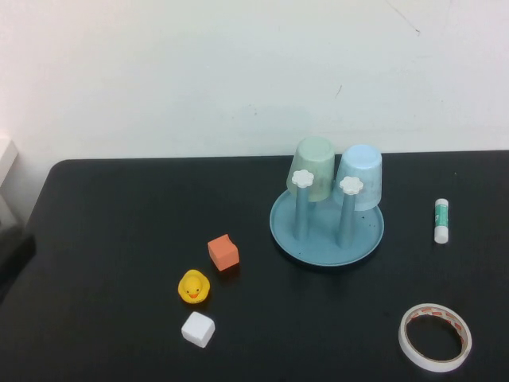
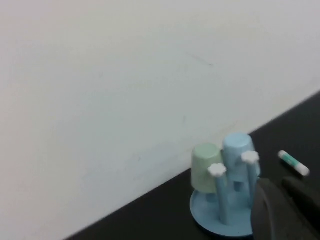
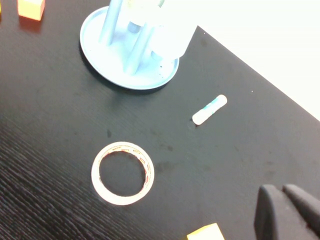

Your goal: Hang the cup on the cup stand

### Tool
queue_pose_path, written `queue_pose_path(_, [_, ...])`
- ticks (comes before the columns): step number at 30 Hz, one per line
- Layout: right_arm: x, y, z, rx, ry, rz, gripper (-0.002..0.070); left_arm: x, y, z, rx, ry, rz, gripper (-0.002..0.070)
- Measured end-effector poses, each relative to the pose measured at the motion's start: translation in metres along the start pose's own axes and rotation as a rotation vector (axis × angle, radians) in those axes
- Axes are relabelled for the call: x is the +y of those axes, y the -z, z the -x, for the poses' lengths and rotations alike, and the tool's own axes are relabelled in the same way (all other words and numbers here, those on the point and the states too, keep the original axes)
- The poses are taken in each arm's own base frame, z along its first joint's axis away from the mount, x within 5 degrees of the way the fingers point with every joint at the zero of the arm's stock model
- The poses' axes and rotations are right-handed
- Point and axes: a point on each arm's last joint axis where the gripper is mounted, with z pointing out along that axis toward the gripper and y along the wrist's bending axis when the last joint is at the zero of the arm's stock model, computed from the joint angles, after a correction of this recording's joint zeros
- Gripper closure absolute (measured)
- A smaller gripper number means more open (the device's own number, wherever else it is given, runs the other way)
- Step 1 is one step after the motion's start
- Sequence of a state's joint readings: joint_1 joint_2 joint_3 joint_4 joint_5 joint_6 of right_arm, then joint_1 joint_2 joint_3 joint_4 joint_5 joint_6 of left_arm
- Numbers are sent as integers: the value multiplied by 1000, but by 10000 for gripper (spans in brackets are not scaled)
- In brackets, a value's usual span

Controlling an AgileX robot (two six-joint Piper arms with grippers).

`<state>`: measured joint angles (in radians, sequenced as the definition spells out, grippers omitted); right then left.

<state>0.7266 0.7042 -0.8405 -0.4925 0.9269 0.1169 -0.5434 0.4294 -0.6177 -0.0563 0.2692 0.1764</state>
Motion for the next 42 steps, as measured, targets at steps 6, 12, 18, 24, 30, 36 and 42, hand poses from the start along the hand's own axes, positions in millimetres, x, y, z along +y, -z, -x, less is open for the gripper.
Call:
queue_pose_path(6, [0,0,0,0,0,0,678,9,11,-52,-92,176,208,675])
queue_pose_path(12, [0,0,0,0,0,0,678,12,25,-83,-123,209,374,675])
queue_pose_path(18, [0,0,0,0,0,0,678,8,33,-126,-105,201,459,675])
queue_pose_path(24, [0,0,0,0,0,0,678,4,29,-170,35,231,459,675])
queue_pose_path(30, [0,0,0,1,1,0,678,-2,30,-188,241,255,423,675])
queue_pose_path(36, [0,0,0,1,1,0,678,-2,30,-188,245,246,421,675])
queue_pose_path(42, [0,0,0,1,1,0,678,-2,31,-188,251,225,425,675])
